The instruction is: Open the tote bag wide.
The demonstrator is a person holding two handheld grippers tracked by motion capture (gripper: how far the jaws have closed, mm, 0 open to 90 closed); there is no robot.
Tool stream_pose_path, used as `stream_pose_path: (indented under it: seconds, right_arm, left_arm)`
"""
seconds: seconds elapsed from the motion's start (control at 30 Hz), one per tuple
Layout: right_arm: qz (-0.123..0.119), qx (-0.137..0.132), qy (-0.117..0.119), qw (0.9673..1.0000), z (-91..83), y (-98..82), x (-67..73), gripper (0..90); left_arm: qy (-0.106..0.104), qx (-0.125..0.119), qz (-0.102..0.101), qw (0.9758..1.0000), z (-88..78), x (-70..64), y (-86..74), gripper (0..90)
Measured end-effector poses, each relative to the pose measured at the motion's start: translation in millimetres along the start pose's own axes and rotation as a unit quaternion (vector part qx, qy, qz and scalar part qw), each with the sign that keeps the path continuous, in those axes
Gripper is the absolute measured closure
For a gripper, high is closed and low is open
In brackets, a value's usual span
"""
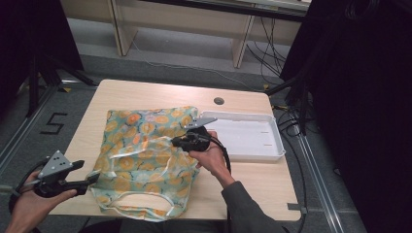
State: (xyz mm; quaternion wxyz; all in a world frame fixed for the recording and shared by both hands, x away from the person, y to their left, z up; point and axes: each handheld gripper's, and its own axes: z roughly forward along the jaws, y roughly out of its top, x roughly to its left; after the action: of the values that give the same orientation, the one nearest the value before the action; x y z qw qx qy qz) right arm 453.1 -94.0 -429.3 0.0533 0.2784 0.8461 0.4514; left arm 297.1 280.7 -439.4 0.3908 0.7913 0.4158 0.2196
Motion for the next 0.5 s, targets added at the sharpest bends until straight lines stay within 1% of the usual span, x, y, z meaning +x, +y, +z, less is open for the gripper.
stream_pose_path:
  seconds: [0.03, 0.07, 0.1, 0.13, 0.17, 0.2, 0.23, 0.27, 0.3, 0.33, 0.37, 0.4, 0.43, 0.47, 0.5]
  right_arm:
    - [0.003, 0.000, -0.006, 1.0000, 2.9, -1.0, -3.1, 90.0]
    - [0.004, 0.009, -0.006, 0.9999, 5.4, -2.0, -7.4, 90.0]
    - [0.014, 0.021, -0.013, 0.9996, 6.8, -3.3, -9.7, 90.0]
    - [0.011, 0.026, -0.016, 0.9995, 8.3, -4.3, -13.1, 90.0]
    - [0.011, 0.026, -0.016, 0.9995, 8.3, -4.3, -13.1, 90.0]
    - [0.017, 0.027, -0.019, 0.9993, 9.0, -5.2, -15.1, 90.0]
    - [0.013, 0.027, -0.017, 0.9994, 8.5, -5.2, -16.3, 90.0]
    - [0.019, 0.026, -0.013, 0.9994, 8.1, -5.3, -16.3, 90.0]
    - [0.020, 0.022, -0.010, 0.9995, 8.5, -5.7, -16.9, 89.8]
    - [0.020, 0.024, -0.007, 0.9995, 7.9, -5.6, -17.8, 89.4]
    - [0.022, 0.026, -0.006, 0.9994, 8.2, -6.0, -17.1, 88.9]
    - [0.019, 0.030, -0.013, 0.9993, 8.1, -6.4, -17.7, 88.4]
    - [0.016, 0.031, -0.020, 0.9992, 8.6, -6.9, -16.7, 87.9]
    - [0.013, 0.041, -0.021, 0.9989, 8.3, -6.8, -15.9, 87.2]
    - [0.004, 0.036, -0.024, 0.9991, 9.8, -7.3, -15.2, 86.5]
  left_arm:
    - [0.000, 0.000, 0.000, 1.0000, 0.0, 0.0, 0.0, 31.1]
    - [-0.004, 0.017, 0.020, 0.9997, 1.7, -1.5, 0.7, 31.1]
    - [-0.007, 0.027, 0.033, 0.9991, 3.6, -2.6, 0.2, 31.0]
    - [-0.004, 0.033, 0.037, 0.9988, 6.9, -5.6, -0.8, 30.8]
    - [-0.004, 0.033, 0.037, 0.9988, 6.9, -5.6, -0.8, 30.6]
    - [0.001, 0.054, 0.069, 0.9961, 12.4, -7.8, -0.3, 30.4]
    - [0.001, 0.054, 0.069, 0.9961, 12.4, -7.8, -0.3, 30.3]
    - [0.005, 0.061, 0.080, 0.9949, 21.9, -10.3, -0.4, 30.3]
    - [0.004, 0.068, 0.100, 0.9927, 27.7, -9.9, 0.4, 30.7]
    - [0.005, 0.077, 0.100, 0.9919, 33.9, -12.0, 0.4, 30.9]
    - [0.004, 0.081, 0.112, 0.9904, 40.5, -12.6, 0.2, 31.9]
    - [-0.001, 0.082, 0.147, 0.9857, 46.3, -10.6, 2.5, 35.6]
    - [-0.006, 0.079, 0.135, 0.9877, 51.6, -13.5, 0.2, 40.3]
    - [-0.011, 0.080, 0.146, 0.9859, 56.0, -13.5, 0.6, 49.0]
    - [-0.015, 0.079, 0.155, 0.9846, 61.1, -13.2, 1.2, 60.9]
